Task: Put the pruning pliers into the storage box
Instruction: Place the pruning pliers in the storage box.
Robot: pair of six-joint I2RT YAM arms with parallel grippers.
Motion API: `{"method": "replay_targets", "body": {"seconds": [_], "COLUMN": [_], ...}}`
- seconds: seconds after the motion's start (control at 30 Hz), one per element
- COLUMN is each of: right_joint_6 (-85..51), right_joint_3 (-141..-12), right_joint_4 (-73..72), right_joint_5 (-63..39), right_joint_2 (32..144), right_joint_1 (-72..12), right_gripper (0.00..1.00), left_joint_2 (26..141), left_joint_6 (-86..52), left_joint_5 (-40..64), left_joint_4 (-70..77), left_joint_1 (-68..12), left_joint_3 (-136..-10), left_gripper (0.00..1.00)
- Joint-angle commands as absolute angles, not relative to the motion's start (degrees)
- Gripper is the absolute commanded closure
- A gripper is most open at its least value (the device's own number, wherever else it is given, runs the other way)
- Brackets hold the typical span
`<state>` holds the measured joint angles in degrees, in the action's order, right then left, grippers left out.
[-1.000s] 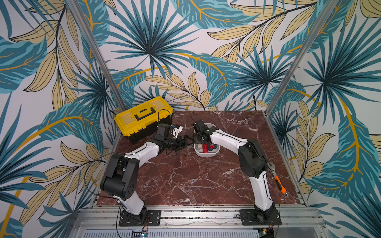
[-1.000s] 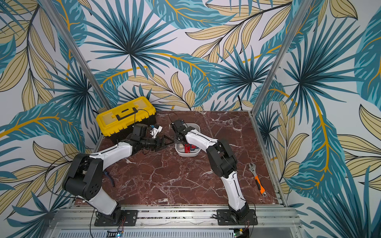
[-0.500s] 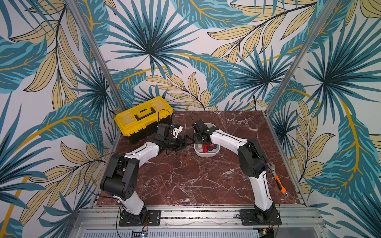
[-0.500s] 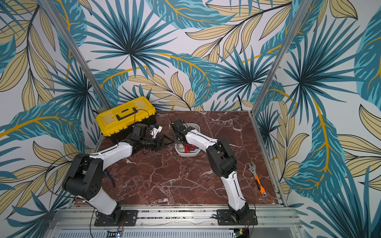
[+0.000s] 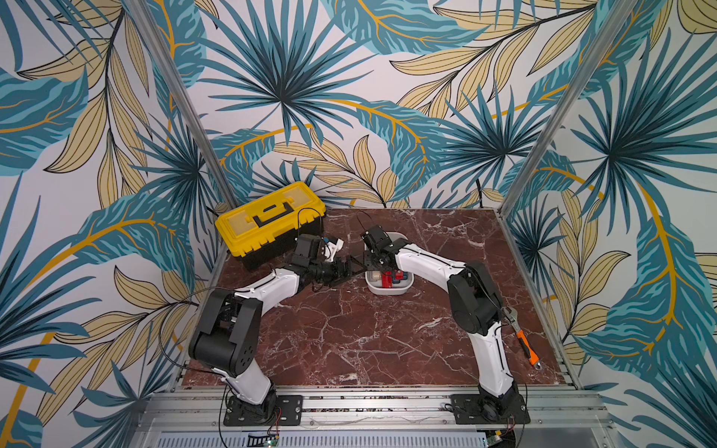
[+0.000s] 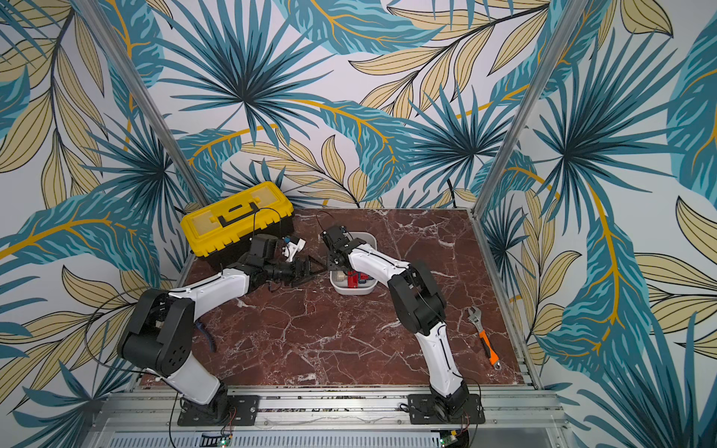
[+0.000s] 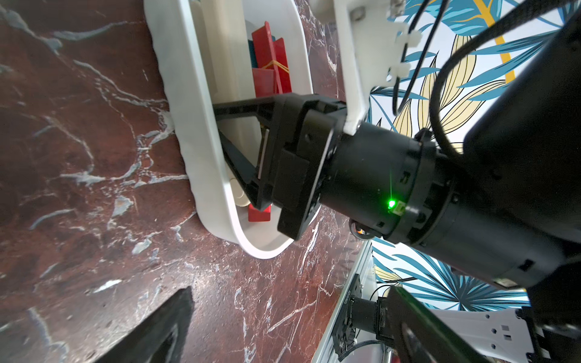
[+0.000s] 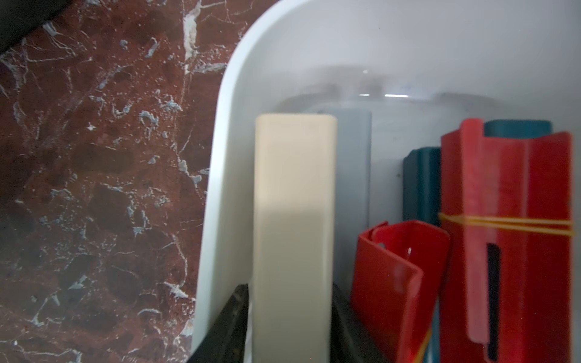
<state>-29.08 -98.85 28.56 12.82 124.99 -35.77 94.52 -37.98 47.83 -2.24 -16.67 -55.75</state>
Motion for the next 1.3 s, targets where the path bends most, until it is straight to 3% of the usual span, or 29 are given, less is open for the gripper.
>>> {"method": "replay_targets", "body": {"seconds": [0.0, 0.67, 1.27], "right_joint_6": [-28.0, -27.2, -25.1], "right_joint_3": [-98.2, -95.2, -72.1], "right_joint_4": [30.4, 30.7, 28.2], "right_joint_5": [14.4, 13.6, 11.1], "right_joint_2": [122.1, 114.5, 85.9], "right_joint_1": [-35.7, -35.7, -35.9], "right_gripper": [0.57, 0.55, 0.49], "left_joint_2": [94.2, 94.9, 92.1], "left_joint_6": [-37.9, -37.5, -31.6], "left_joint_5": [48.5, 47.7, 45.1], "left_joint_4": [-0.9, -1.9, -9.2], "left_joint_1": [-16.3, -16.3, -16.3], "left_joint_3": [-55.3, -56.3, -59.7], "left_gripper": [0.0, 0.0, 0.0]}}
